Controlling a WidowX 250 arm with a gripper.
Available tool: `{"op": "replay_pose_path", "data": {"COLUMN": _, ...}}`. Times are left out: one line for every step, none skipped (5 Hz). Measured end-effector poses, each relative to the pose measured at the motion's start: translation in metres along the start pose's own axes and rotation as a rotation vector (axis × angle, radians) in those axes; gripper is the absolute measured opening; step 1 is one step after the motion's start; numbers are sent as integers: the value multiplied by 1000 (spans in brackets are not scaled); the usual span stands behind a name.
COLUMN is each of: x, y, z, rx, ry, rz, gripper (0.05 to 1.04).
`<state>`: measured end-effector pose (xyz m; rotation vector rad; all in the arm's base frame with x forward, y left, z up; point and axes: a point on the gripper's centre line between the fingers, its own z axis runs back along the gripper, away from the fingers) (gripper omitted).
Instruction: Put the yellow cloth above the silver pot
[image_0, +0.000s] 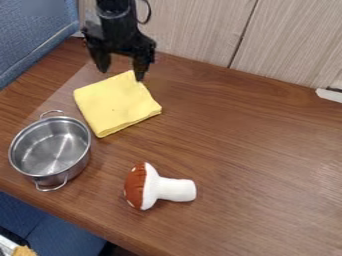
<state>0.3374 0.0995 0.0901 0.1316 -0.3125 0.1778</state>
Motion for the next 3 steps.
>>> {"op": "replay_pose_path", "data": {"x": -3, "y": 3, "z": 25, "rx": -9, "ry": -56, "rz": 13, "gripper": 999}}
{"op": "replay_pose_path", "data": {"x": -4, "y": 6, "z": 26, "rx": -4, "ry": -59, "rz": 22, "gripper": 999}}
{"op": "replay_pose_path", "data": {"x": -4, "y": 6, "z": 26, "rx": -4, "ry": -59, "rz": 22, "gripper": 999}}
